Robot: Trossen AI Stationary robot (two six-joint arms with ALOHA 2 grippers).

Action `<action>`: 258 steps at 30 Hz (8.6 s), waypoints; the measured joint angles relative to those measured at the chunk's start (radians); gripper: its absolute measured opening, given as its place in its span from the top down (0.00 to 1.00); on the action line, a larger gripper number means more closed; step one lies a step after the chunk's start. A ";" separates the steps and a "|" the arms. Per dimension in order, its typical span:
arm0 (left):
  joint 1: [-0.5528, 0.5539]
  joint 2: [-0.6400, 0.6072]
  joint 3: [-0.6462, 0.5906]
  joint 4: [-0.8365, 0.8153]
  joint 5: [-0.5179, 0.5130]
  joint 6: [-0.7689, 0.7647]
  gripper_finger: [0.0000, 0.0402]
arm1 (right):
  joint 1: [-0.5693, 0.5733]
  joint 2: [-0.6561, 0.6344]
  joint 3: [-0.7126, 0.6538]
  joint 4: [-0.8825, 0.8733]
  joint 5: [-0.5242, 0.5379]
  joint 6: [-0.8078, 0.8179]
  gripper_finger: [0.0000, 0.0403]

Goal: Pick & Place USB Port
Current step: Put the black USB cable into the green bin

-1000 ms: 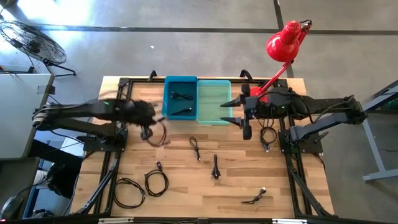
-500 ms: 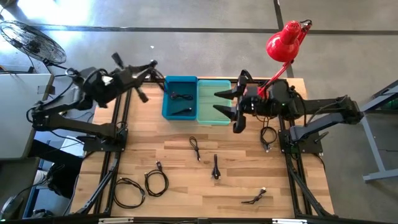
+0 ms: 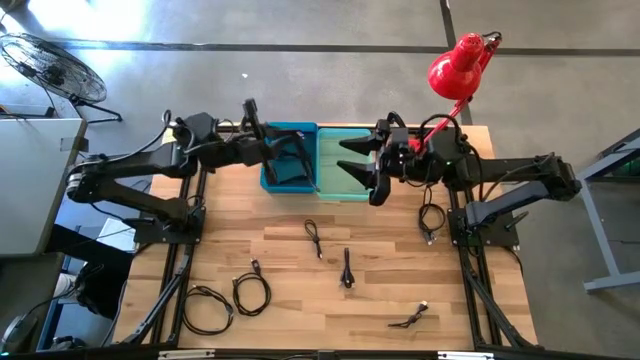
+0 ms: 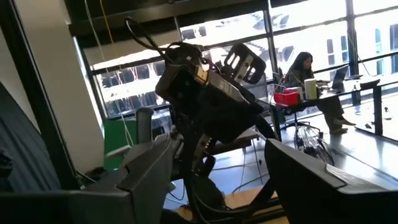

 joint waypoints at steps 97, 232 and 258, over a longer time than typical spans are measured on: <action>0.039 -0.205 0.089 -0.970 0.000 -0.188 0.71 | -0.356 0.335 0.000 -0.688 -0.019 -0.200 0.99; 0.039 -0.134 0.089 -1.078 -0.005 -0.188 0.71 | -0.044 0.007 -0.458 -1.337 0.021 0.533 1.00; 0.039 -0.134 0.089 -1.063 -0.074 -0.108 0.71 | -0.044 -0.129 -0.458 -1.354 -0.118 0.449 0.45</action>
